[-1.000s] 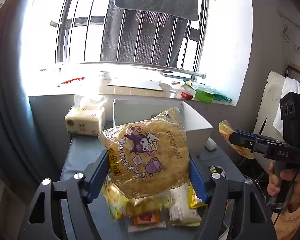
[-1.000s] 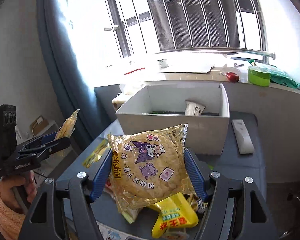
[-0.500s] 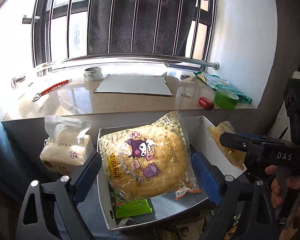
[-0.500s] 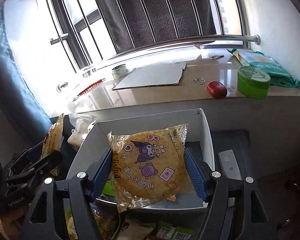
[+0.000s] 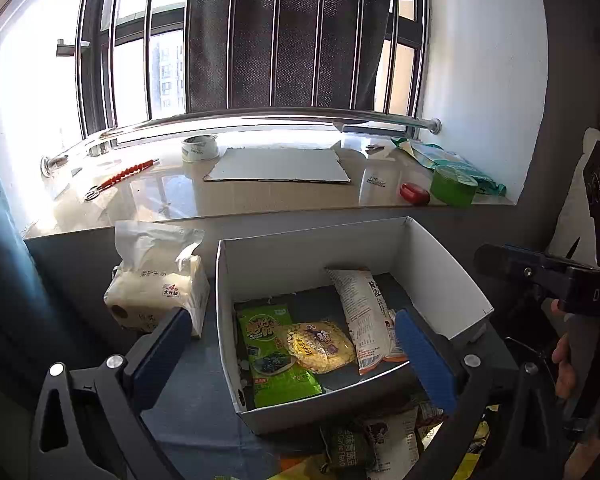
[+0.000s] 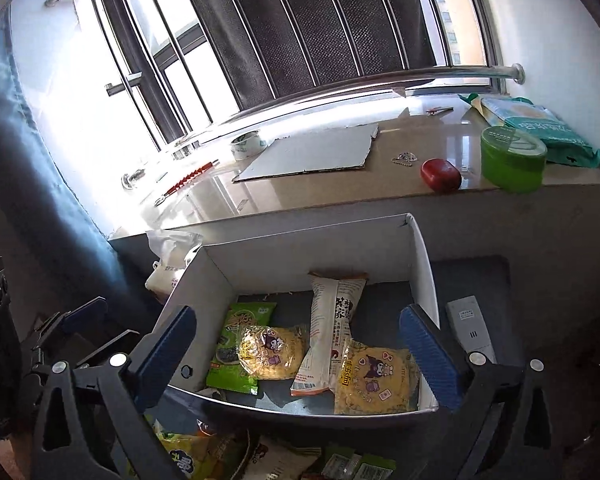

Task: Organize snacks
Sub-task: 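Withdraw both tools from the box back toward the snack pile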

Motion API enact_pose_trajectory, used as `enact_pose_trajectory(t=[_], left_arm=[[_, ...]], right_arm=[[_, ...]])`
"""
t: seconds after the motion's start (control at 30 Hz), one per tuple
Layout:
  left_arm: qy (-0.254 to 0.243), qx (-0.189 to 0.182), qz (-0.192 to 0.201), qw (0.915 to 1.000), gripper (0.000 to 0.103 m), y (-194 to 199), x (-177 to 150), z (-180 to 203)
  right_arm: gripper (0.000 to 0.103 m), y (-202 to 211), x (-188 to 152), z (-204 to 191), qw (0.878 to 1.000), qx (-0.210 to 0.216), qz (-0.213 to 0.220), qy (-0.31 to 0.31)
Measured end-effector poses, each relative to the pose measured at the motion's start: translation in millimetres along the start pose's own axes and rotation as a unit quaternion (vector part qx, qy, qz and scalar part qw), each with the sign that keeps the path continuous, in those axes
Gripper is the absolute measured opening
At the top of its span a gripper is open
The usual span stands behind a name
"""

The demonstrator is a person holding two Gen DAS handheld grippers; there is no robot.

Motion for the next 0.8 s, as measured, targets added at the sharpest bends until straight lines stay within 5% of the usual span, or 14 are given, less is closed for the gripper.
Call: enact_pose_trajectory(t=[0.17, 0.47, 0.8], left_arm=[[-0.001, -0.022, 0.036, 0.9991, 0.103, 57.2, -30.5, 16.0], [0.031, -0.052, 0.033, 0.9976, 0.103, 121.5, -126.0, 45.2], [0.068, -0.075, -0.008, 0.9948, 0.103, 129.2, -202.0, 57.2]], right_arm=[[0.103, 44.4, -29.6, -10.0, 0.999, 0.036, 0.014, 0.032], [0.103, 116.4, -126.4, -1.6, 0.994, 0.06, 0.035, 0.08], [0.103, 116.6, -240.5, 22.8, 0.994, -0.007, 0.002, 0.113]])
Point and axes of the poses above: each gripper's, at about its wrist camera, not at the fingertips, and y roughly against the way its jaws point, z to its right, x to its top, the point moved 1 cm from there along -y, roughly the way its jaws point, and after that the axes turned 10 degrees about -y, right-handed, at the moved point
